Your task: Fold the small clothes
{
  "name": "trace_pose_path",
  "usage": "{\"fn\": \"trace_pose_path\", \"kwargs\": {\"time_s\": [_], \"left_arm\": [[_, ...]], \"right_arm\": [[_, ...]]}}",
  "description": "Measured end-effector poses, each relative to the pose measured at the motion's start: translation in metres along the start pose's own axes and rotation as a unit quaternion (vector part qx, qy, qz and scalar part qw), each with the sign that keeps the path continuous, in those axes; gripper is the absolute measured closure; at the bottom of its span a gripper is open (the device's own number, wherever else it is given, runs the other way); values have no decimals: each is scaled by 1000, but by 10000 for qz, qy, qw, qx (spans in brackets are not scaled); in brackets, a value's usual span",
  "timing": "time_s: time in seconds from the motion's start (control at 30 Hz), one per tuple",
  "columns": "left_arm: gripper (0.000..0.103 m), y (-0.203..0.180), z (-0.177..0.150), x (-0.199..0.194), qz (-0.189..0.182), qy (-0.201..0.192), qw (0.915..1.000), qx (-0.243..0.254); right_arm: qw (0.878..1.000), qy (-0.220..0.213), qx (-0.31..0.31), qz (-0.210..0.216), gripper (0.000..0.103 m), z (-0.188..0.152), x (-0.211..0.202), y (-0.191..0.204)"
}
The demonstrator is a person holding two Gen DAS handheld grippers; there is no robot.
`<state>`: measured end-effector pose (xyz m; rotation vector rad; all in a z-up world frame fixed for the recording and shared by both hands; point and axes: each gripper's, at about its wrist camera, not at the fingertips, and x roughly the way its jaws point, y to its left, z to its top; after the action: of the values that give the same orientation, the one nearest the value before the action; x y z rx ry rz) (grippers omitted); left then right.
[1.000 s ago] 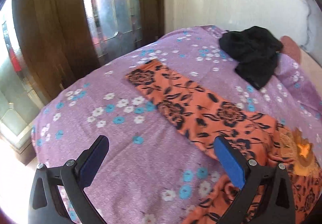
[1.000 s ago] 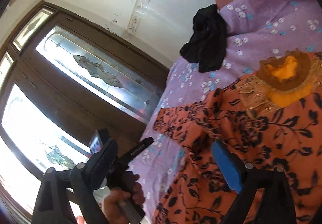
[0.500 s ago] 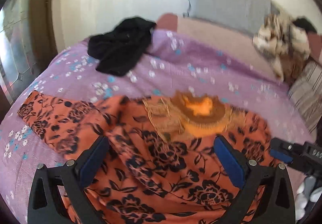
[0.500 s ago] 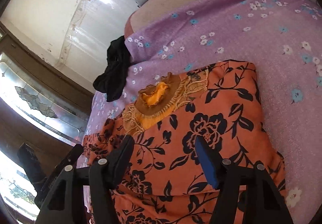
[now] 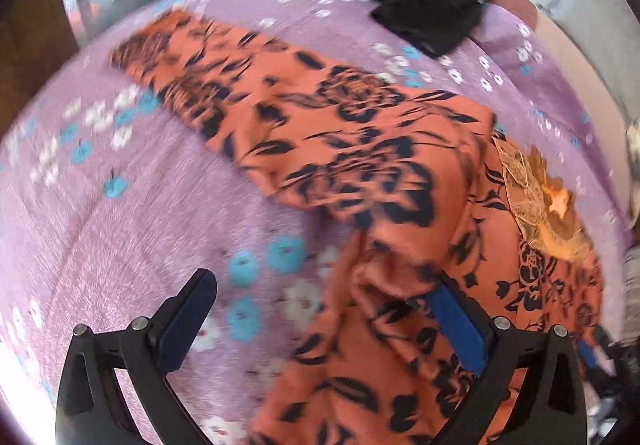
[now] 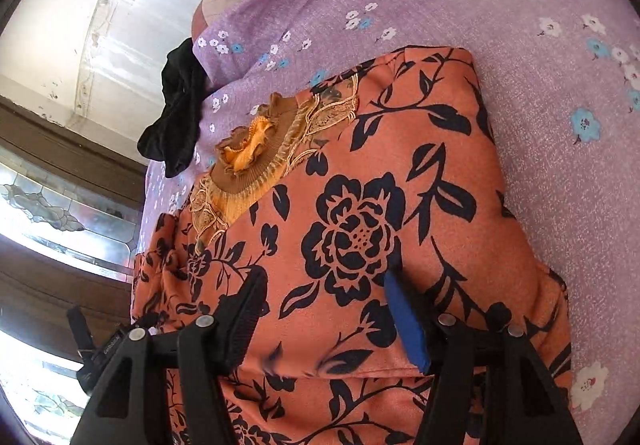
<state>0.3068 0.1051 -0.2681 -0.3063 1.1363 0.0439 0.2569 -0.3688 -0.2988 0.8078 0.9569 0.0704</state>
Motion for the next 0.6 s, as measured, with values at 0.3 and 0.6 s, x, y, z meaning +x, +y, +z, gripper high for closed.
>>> {"fn": "trace_pose_path", "kwargs": {"time_s": [0.3,0.6], "left_arm": [[0,117,28,-57,260,-848,9809,-1732],[0,122,74,-19,81,-728,9763,-2036]], "right_arm": [[9997,-109,-66,-213,36,-4,3,10],[9998,-154,-75,-133,35,-5,2,8]]}}
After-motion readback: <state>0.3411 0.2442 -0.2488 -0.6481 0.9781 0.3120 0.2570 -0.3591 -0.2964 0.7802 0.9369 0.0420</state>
